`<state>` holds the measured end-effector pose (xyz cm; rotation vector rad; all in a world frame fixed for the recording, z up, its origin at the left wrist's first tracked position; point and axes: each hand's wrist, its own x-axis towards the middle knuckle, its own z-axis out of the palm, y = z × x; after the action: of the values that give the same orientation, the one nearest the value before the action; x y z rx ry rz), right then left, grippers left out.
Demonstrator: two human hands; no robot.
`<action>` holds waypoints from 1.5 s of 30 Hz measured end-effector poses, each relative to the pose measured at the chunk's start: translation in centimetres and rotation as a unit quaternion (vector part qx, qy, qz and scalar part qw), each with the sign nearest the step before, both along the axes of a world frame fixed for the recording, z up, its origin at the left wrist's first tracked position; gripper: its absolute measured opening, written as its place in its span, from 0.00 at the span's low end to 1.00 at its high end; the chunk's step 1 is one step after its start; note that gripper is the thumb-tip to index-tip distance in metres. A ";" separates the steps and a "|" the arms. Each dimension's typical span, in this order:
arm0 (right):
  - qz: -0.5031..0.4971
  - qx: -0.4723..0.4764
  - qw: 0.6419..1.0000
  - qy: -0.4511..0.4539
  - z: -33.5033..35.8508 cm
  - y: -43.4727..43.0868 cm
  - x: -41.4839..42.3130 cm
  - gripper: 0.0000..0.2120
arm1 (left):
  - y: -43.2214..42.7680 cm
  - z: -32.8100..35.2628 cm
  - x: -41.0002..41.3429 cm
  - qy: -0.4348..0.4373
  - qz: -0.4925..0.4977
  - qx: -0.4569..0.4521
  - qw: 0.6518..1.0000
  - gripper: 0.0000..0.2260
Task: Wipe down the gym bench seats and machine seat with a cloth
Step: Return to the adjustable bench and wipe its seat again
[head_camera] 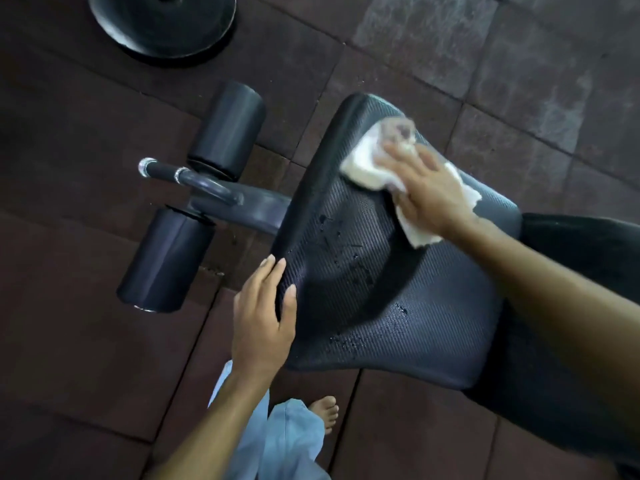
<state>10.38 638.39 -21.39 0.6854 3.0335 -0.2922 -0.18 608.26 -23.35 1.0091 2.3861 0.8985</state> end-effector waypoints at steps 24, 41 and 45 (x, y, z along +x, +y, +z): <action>-0.004 0.028 0.998 -0.056 1.5 -11.4 -5.8 0.25 | -0.9 0.0 0.6 -0.006 0.025 0.004 1.000 0.20; -0.079 0.041 0.996 0.007 1.0 -19.0 2.5 0.26 | -5.2 1.7 -2.2 -0.068 -0.076 0.010 0.995 0.15; -0.160 0.031 0.986 0.032 0.3 -18.7 7.5 0.21 | 0.3 2.8 -6.6 0.017 -0.181 0.027 0.983 0.15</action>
<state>17.89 619.69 -21.12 1.1922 2.9929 -0.2286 -6.74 608.55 -20.58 1.4315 2.1128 0.8161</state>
